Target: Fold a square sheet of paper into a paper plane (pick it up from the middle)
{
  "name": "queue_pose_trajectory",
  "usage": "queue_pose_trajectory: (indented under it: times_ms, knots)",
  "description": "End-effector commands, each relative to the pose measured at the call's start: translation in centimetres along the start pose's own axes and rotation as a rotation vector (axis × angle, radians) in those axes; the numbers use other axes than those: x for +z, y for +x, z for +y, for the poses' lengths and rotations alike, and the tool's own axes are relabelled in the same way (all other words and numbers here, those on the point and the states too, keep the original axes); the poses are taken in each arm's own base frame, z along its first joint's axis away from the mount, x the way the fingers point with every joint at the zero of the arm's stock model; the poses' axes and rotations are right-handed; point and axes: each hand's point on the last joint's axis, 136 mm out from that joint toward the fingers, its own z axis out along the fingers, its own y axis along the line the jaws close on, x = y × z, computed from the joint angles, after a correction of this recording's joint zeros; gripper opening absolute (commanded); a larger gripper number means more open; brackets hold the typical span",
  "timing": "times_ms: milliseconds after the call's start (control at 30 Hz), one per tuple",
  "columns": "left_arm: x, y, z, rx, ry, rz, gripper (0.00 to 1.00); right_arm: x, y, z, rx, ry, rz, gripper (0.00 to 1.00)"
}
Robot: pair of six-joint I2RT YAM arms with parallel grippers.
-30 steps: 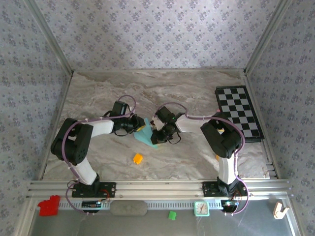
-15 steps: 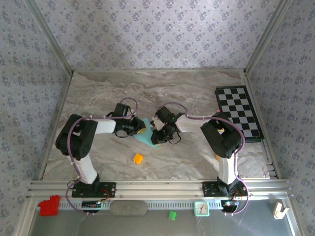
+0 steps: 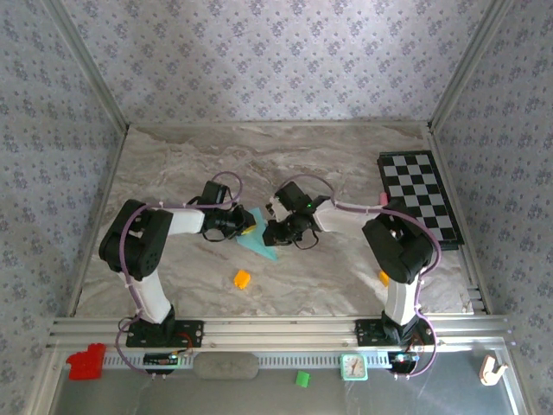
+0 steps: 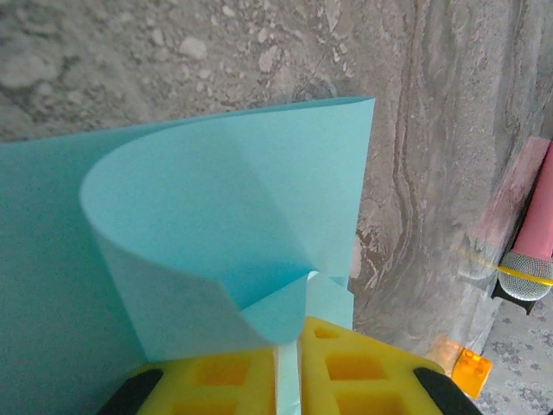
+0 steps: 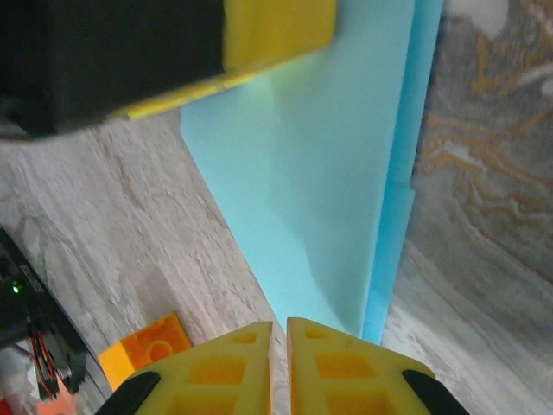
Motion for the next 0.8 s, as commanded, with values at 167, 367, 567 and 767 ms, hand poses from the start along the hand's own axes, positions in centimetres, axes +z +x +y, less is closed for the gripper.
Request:
queue_pose_trajectory:
  times_ms: [167,367,567,767]
  knots:
    - [0.7,1.1,3.6,-0.07,-0.145,0.02,0.15,1.3,-1.6,0.5,0.047,0.051,-0.021,0.06]
    - [0.5,1.1,3.5,-0.077,-0.149,0.017,0.15,2.2,-1.4,-0.7,0.078,0.103,0.003,0.04]
    - [0.5,1.1,3.6,-0.082,-0.164,0.019,0.15,2.9,0.1,-2.4,0.104,0.153,0.049,0.04]
    - [0.6,1.5,5.4,-0.117,-0.238,0.028,0.14,2.9,1.9,-2.9,0.105,0.154,0.102,0.04]
